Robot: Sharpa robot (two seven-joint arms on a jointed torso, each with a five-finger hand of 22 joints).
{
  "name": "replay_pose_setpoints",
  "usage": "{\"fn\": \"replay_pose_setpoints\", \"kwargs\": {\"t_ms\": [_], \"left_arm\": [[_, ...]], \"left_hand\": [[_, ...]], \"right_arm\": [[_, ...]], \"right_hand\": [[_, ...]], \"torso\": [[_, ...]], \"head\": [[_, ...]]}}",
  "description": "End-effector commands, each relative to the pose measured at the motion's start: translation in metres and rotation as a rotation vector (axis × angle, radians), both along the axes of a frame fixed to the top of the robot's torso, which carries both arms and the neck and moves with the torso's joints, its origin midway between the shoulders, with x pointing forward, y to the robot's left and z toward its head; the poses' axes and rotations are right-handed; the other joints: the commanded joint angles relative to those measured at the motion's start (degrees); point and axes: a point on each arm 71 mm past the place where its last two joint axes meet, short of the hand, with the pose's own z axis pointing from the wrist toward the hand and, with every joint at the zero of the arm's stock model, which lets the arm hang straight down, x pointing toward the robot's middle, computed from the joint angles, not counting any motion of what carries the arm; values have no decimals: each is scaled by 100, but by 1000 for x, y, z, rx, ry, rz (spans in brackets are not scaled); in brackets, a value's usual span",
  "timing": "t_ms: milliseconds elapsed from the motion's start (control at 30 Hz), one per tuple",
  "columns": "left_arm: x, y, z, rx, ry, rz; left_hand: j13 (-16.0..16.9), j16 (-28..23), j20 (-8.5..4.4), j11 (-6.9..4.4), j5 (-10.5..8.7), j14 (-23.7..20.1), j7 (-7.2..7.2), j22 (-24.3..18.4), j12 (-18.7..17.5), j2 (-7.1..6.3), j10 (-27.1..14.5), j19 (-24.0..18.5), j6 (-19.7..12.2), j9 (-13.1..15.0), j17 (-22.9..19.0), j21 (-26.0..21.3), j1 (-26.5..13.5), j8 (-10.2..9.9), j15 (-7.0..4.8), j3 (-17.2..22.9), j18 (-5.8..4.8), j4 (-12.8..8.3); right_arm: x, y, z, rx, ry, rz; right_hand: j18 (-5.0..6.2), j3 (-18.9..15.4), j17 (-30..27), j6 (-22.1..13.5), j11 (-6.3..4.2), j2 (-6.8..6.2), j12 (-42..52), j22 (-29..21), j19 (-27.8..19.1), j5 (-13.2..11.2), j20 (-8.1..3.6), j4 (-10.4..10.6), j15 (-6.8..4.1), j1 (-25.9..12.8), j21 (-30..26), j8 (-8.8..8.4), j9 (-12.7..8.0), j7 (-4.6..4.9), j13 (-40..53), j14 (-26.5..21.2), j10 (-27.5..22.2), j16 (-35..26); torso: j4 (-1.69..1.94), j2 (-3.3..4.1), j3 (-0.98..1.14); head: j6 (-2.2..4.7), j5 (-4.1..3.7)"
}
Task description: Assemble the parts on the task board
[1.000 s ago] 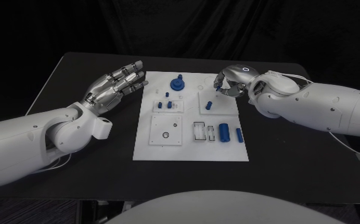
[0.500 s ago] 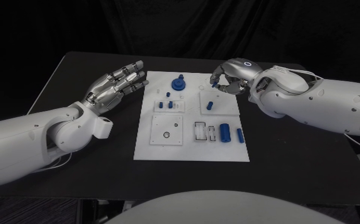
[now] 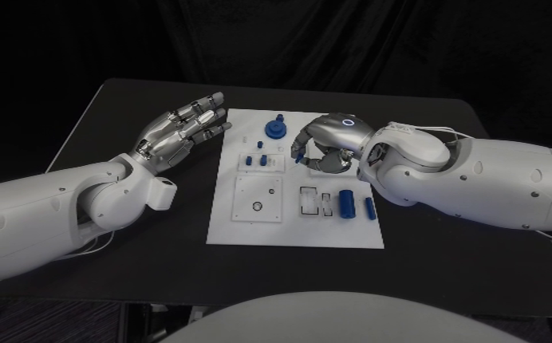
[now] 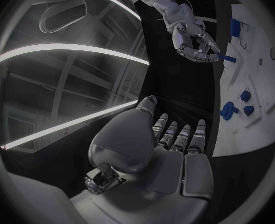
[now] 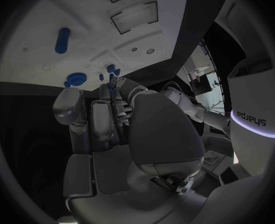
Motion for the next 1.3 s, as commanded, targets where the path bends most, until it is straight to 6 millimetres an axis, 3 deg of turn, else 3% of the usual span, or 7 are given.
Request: {"fn": "replay_pose_setpoints", "kwargs": {"t_ms": [33,467,733,900,1300], "left_arm": [[-1,0,6,-71,-74,10],[0,-2,5,-74,-74,5],[0,-4,5,-74,-71,1],[0,-4,4,-73,-69,0],[0,-7,4,-73,-64,-7]], "left_hand": [[1,18,-13,-11,23,-9,53,-18,39,18,-3,23,6,7,3,31,23,22,47,5,-83,-29],[-1,12,-18,-9,25,-23,65,-48,33,29,-8,7,-6,5,0,20,5,18,41,31,-96,-37],[-2,12,-19,-31,25,-27,116,-56,32,34,-15,3,15,8,-1,15,-21,21,41,67,-106,-54],[-2,14,-20,-50,24,-26,144,-59,35,29,-14,4,36,11,0,15,-35,26,42,82,-109,-64],[-2,19,-19,-84,25,-23,199,-57,39,24,-16,13,92,19,1,17,-59,37,44,114,-112,-83]], "right_arm": [[-3,8,-8,-66,-3,21],[-7,31,-27,-85,23,69],[-9,42,-34,-93,26,90],[-9,46,-37,-96,28,94],[-11,55,-45,-115,41,107]], "right_hand": [[-74,-23,-6,-27,-14,-24,-24,723,20,-29,-1,16,-1,15,6,-4,5,6,-6,27,43,10],[-75,-20,12,-25,-18,-25,-24,726,28,-29,-3,9,-4,25,17,-5,9,4,-8,37,58,28],[-76,-20,10,-27,-20,-27,-23,728,33,-29,-4,5,-5,29,23,-8,10,4,-8,38,69,28],[-74,-19,3,-29,-21,-28,-22,726,32,-28,-5,2,-6,32,17,-10,10,4,-8,36,76,23],[-67,-28,-38,-40,-21,-50,-28,717,24,-50,-7,-7,-7,34,-15,-21,10,6,-12,20,87,-10]], "torso": [[-5,3,7],[16,-7,-4],[25,11,2],[2,15,6],[-5,12,11]], "head": [[-1,20],[-1,27],[-1,45],[-1,57],[-1,68]]}}
